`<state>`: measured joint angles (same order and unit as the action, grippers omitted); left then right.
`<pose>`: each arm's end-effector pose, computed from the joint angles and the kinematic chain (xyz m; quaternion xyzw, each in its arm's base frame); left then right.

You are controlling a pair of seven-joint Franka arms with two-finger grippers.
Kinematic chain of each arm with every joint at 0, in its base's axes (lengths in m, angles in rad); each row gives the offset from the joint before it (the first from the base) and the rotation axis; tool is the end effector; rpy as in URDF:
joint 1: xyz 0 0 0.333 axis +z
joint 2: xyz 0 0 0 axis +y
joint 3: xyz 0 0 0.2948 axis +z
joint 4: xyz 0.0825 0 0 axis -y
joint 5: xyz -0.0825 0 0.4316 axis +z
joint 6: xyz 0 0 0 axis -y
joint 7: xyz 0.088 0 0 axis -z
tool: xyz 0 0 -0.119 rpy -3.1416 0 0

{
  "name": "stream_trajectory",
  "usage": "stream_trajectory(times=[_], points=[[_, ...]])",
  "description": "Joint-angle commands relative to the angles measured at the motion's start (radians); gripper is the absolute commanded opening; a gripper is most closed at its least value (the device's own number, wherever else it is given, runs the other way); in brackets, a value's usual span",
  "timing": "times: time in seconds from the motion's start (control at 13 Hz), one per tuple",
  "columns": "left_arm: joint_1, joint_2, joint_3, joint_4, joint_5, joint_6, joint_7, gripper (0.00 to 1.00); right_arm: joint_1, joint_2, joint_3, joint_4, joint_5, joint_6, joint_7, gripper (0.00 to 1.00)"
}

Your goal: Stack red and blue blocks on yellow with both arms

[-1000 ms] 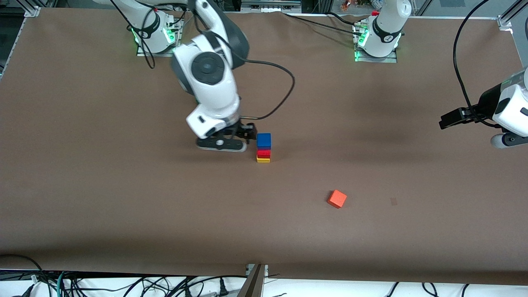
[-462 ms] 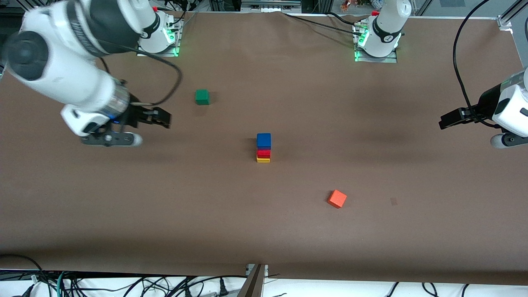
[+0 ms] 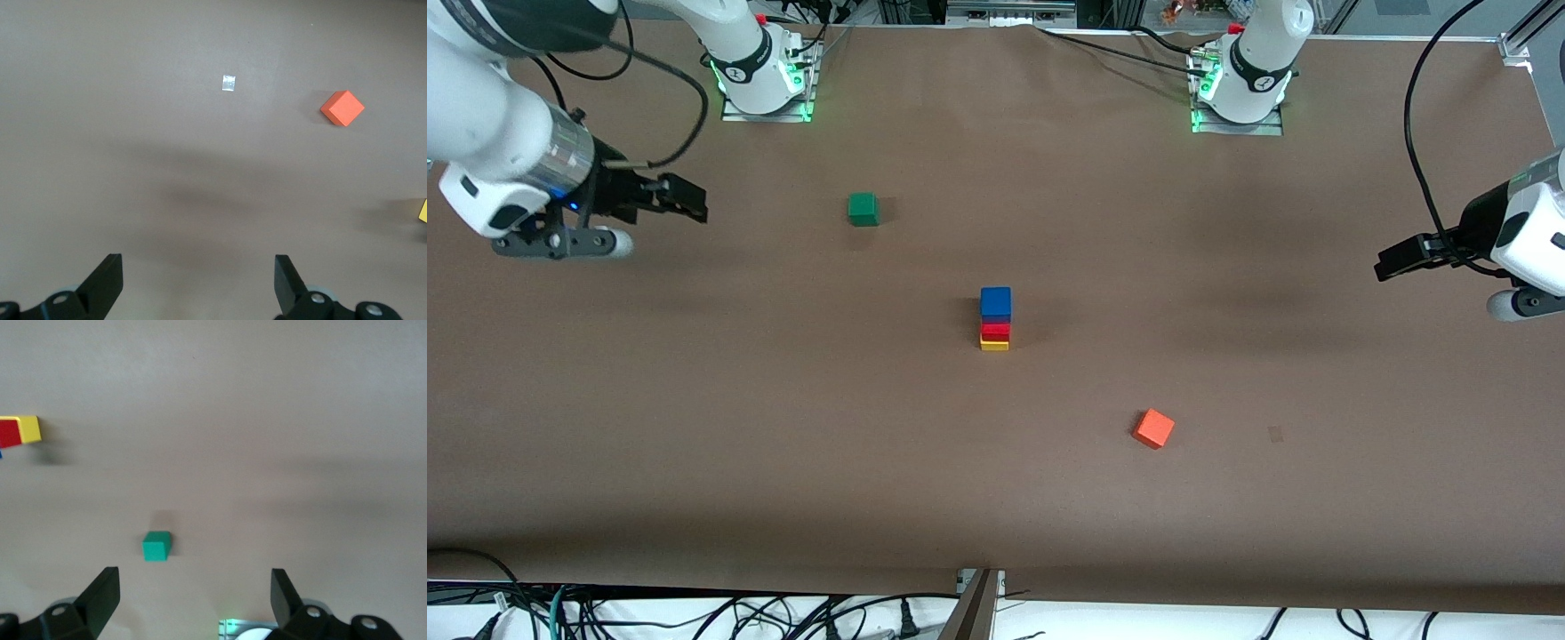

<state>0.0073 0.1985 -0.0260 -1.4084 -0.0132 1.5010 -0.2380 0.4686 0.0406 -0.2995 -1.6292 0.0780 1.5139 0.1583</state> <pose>0.6481 -0.0124 0.5450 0.9926 0.1093 -0.0536 0.0023 0.5896 0.1130 0.5338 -0.9965 -0.0043 0.0813 0.0200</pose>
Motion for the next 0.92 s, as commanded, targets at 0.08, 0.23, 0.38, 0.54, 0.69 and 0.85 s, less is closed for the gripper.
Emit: stream_trajectory(times=[0.08,0.23,0.38,0.54,0.69,0.85], points=[[0.005,0.013,0.0,0.029,-0.018,-0.004,0.017,1.0,-0.236,-0.09,0.212,-0.09,-0.03,0.011,-0.052,1.0],[0.005,0.013,-0.002,0.029,-0.018,-0.004,0.017,1.0,-0.318,-0.093,0.275,-0.08,-0.03,0.009,-0.085,1.0],[0.003,0.013,-0.002,0.029,-0.018,-0.004,0.016,1.0,-0.317,-0.088,0.275,-0.064,-0.047,0.008,-0.108,1.0],[0.003,0.013,-0.002,0.029,-0.018,-0.004,0.016,1.0,-0.317,-0.084,0.275,-0.057,-0.058,0.008,-0.108,1.0],[0.003,0.013,-0.003,0.029,-0.018,-0.004,0.017,1.0,-0.317,-0.067,0.277,-0.025,-0.06,0.003,-0.111,1.0],[0.003,0.013,-0.003,0.029,-0.018,-0.004,0.017,1.0,-0.317,-0.067,0.28,-0.018,-0.073,-0.001,-0.112,1.0]])
